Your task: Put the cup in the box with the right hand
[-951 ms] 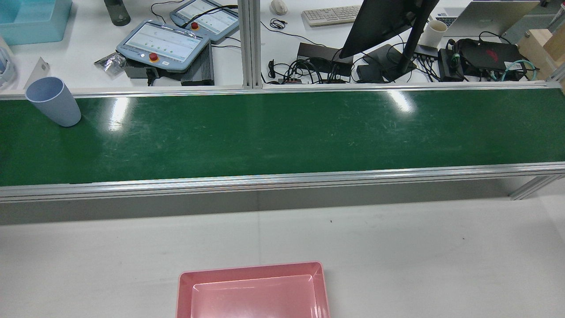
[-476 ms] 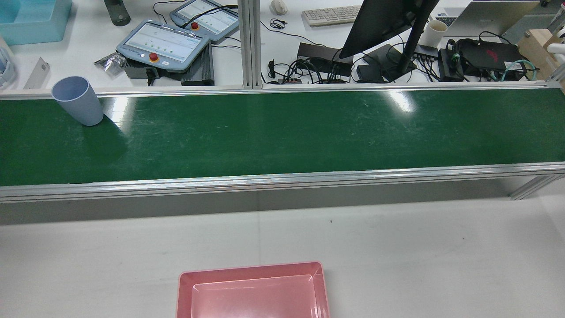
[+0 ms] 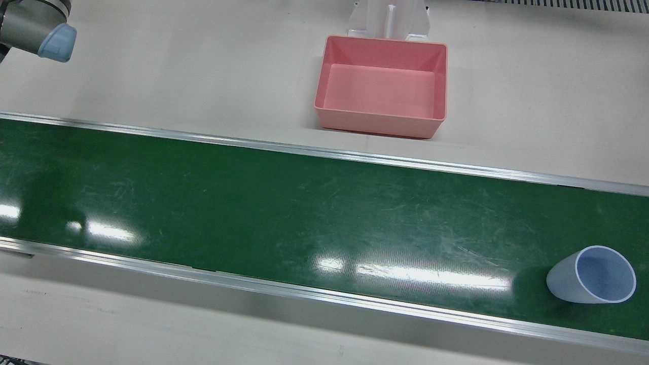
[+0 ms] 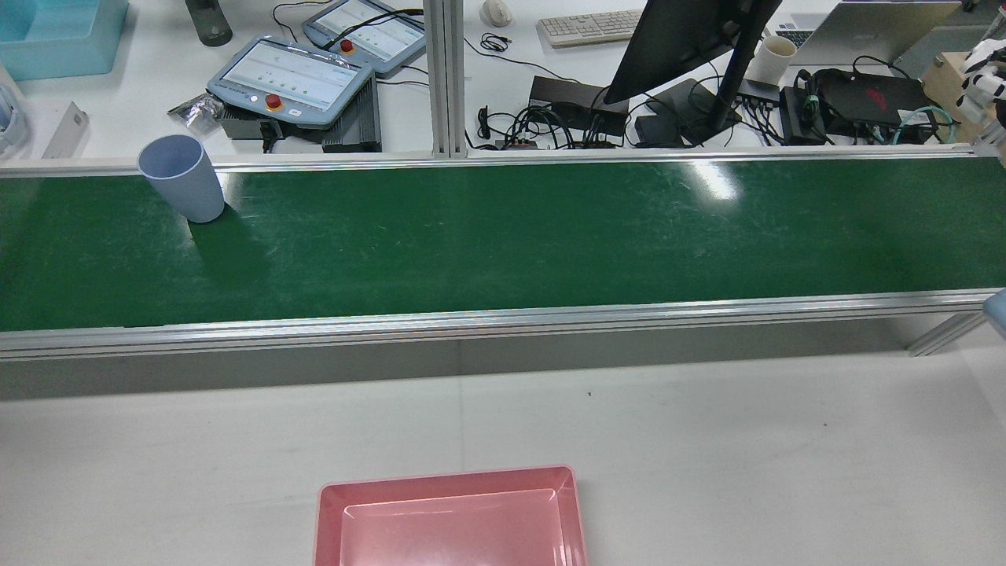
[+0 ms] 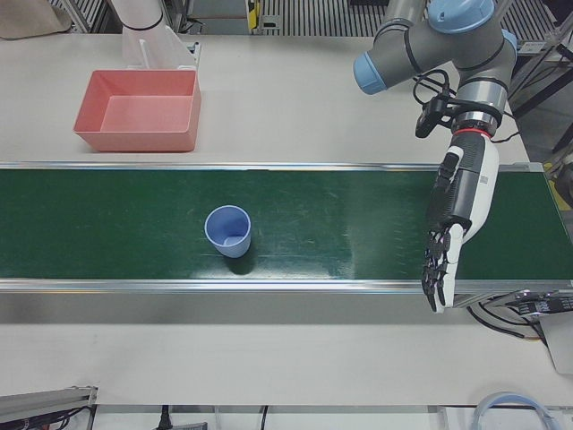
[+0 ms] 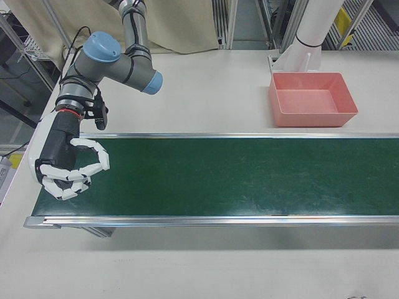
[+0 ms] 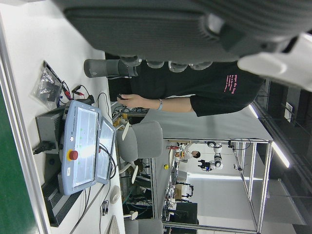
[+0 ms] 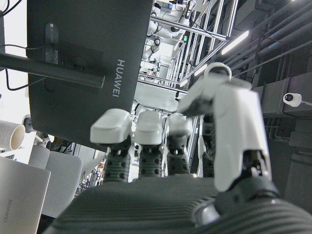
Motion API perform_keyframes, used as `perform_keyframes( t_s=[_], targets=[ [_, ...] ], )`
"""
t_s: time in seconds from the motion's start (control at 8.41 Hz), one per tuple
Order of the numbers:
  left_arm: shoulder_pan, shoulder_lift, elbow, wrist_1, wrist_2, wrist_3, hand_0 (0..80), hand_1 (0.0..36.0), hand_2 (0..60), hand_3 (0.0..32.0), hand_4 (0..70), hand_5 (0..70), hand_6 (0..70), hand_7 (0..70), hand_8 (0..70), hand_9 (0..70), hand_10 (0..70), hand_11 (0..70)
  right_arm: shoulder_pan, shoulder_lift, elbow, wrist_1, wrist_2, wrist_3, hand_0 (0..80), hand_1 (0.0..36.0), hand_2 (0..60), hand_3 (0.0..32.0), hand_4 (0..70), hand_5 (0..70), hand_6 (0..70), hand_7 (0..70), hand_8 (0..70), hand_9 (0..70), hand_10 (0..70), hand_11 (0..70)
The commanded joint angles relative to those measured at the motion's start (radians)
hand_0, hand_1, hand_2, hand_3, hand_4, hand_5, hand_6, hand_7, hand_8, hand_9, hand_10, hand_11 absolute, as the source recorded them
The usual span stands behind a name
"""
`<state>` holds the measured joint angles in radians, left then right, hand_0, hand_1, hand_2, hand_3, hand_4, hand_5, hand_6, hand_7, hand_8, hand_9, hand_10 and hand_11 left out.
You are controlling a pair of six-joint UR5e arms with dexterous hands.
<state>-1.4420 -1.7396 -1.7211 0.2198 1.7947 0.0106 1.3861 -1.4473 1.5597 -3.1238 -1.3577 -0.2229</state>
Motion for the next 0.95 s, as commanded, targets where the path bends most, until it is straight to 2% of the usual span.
perform_keyframes(
  t_s=[0.0,0.12,0.24,0.36,0.59,0.71,0.83],
  targets=[
    [0.0,0.0,-0.002,0.0,0.0,0.0,0.0,0.0,0.0,0.0,0.0,0.0,0.0,0.0,0.0,0.0,0.0,0.0,-0.002,0.002,-0.003,0.002,0.002,0.0,60.3,26.6,54.5,0.0,53.0,23.2,50.9,70.0,70.0,70.0,64.5,70.0],
    [0.0,0.0,0.0,0.0,0.0,0.0,0.0,0.0,0.0,0.0,0.0,0.0,0.0,0.0,0.0,0.0,0.0,0.0,-0.001,0.002,-0.003,0.002,0.002,0.0,60.9,26.4,52.3,0.0,54.7,22.7,50.3,70.0,70.0,70.0,61.9,70.0],
    [0.0,0.0,0.0,0.0,0.0,0.0,0.0,0.0,0.0,0.0,0.0,0.0,0.0,0.0,0.0,0.0,0.0,0.0,-0.001,0.002,-0.003,0.002,0.002,0.0,60.4,27.6,53.0,0.0,52.2,22.2,49.6,70.0,70.0,70.0,59.3,70.0],
    [0.0,0.0,0.0,0.0,0.0,0.0,0.0,0.0,0.0,0.0,0.0,0.0,0.0,0.0,0.0,0.0,0.0,0.0,0.001,0.002,-0.003,0.002,0.002,0.0,59.4,29.5,57.8,0.0,48.7,21.9,49.2,70.0,70.0,70.0,57.8,70.0],
    [0.0,0.0,-0.002,0.0,0.0,-0.001,0.0,0.0,0.0,0.0,0.0,0.0,0.0,0.0,0.0,0.0,0.0,0.0,0.001,0.002,-0.001,0.001,0.002,0.0,62.7,25.3,41.4,0.0,52.6,20.9,47.8,70.0,70.0,70.0,53.5,70.0],
    [0.0,0.0,-0.002,0.0,0.0,0.0,0.0,0.0,0.0,0.0,0.0,0.0,0.0,0.0,0.0,0.0,0.0,0.0,0.001,0.002,0.0,0.001,0.002,0.0,62.3,26.1,42.8,0.0,52.4,20.4,47.2,70.0,70.0,70.0,51.8,70.0],
    [0.0,0.0,-0.002,0.0,0.0,0.0,0.0,0.0,0.0,0.0,0.0,0.0,0.0,0.0,0.0,0.0,0.0,0.0,-0.001,0.002,0.0,0.001,0.002,0.0,63.2,25.1,38.4,0.0,54.2,20.0,46.7,70.0,70.0,70.0,50.2,70.0]
  ],
)
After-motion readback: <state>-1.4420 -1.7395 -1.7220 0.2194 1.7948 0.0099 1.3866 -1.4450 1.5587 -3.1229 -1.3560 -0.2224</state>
